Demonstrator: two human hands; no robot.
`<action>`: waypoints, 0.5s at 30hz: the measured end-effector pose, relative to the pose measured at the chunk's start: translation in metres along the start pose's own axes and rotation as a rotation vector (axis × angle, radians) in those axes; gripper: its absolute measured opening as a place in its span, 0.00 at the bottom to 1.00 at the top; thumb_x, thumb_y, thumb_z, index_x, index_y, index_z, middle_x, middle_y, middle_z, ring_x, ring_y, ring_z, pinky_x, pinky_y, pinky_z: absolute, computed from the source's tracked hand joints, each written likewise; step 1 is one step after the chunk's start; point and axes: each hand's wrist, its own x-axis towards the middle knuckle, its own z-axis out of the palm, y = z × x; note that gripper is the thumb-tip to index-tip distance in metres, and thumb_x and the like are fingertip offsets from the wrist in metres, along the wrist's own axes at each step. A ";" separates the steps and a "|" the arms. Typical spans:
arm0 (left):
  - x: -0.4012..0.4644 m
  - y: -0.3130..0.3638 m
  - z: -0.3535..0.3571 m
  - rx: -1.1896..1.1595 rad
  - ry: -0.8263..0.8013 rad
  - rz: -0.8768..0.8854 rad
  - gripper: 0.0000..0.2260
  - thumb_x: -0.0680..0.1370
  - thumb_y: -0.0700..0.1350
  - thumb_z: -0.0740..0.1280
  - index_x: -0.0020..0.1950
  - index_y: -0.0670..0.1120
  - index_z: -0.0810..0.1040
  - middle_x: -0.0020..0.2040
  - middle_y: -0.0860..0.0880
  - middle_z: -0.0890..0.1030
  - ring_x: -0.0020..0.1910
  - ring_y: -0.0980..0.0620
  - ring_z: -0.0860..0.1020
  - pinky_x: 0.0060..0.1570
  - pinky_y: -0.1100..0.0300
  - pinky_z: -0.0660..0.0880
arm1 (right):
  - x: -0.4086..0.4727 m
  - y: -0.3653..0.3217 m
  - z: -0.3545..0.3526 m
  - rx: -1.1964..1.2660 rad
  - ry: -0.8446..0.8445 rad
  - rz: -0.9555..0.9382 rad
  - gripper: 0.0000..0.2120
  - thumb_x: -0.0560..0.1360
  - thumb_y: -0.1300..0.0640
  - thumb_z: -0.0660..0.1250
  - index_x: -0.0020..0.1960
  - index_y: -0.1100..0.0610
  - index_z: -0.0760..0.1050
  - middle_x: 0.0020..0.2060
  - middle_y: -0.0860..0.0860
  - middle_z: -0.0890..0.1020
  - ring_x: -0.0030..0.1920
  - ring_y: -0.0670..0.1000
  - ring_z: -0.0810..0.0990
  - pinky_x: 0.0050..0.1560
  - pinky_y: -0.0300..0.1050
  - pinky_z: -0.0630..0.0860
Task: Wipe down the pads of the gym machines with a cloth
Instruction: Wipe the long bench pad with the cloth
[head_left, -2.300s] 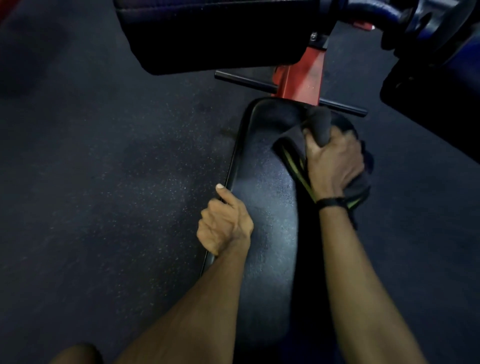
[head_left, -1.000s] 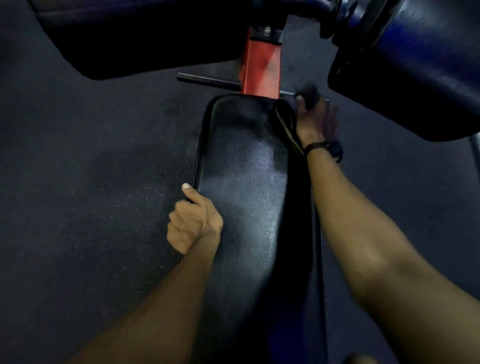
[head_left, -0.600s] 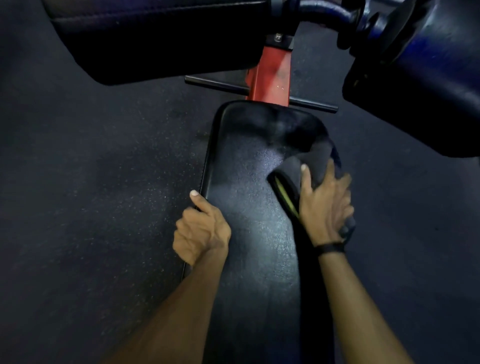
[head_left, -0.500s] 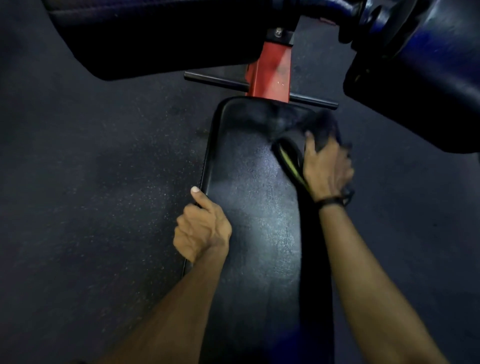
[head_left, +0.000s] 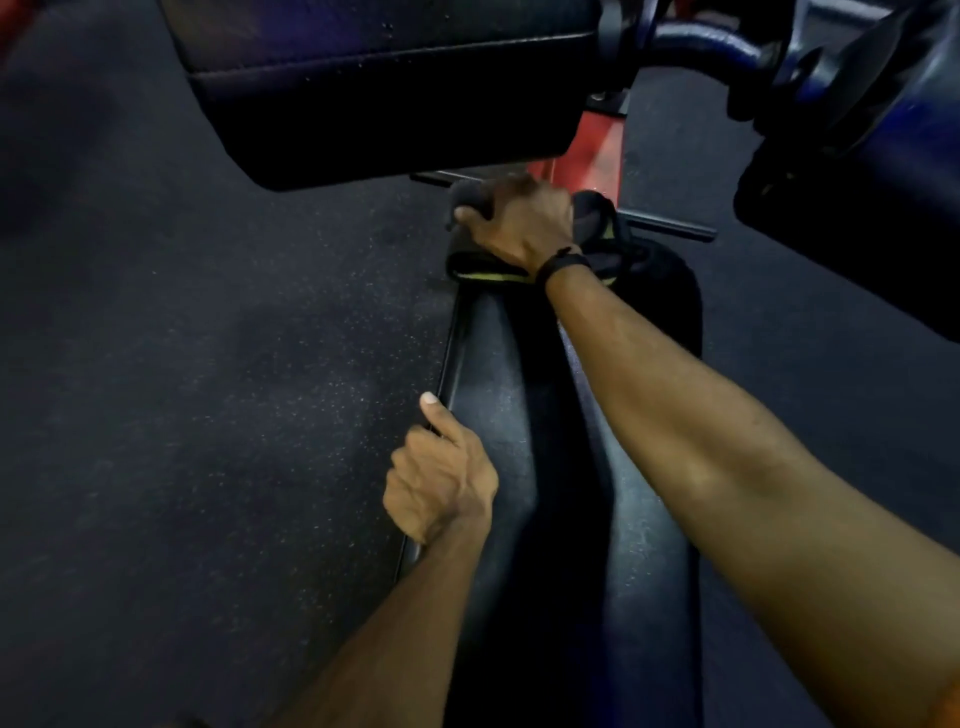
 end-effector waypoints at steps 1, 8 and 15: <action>0.001 -0.001 -0.001 0.006 0.008 -0.003 0.35 0.84 0.61 0.41 0.49 0.40 0.81 0.45 0.42 0.82 0.42 0.44 0.77 0.44 0.52 0.66 | 0.003 -0.013 0.003 -0.025 -0.018 -0.067 0.23 0.76 0.36 0.61 0.56 0.52 0.81 0.55 0.56 0.83 0.56 0.60 0.81 0.49 0.49 0.74; 0.002 0.001 -0.001 0.009 -0.009 -0.048 0.35 0.84 0.61 0.41 0.51 0.41 0.82 0.50 0.42 0.84 0.49 0.42 0.81 0.50 0.50 0.71 | 0.006 -0.035 0.012 -0.136 -0.037 -0.156 0.22 0.78 0.41 0.62 0.56 0.58 0.81 0.55 0.58 0.83 0.55 0.59 0.81 0.47 0.47 0.68; 0.001 0.002 -0.001 -0.065 0.027 -0.025 0.31 0.86 0.57 0.45 0.52 0.39 0.81 0.52 0.40 0.83 0.51 0.41 0.81 0.52 0.51 0.71 | 0.010 -0.035 0.020 -0.118 -0.025 -0.150 0.29 0.75 0.37 0.63 0.66 0.56 0.77 0.59 0.60 0.81 0.58 0.62 0.79 0.56 0.53 0.74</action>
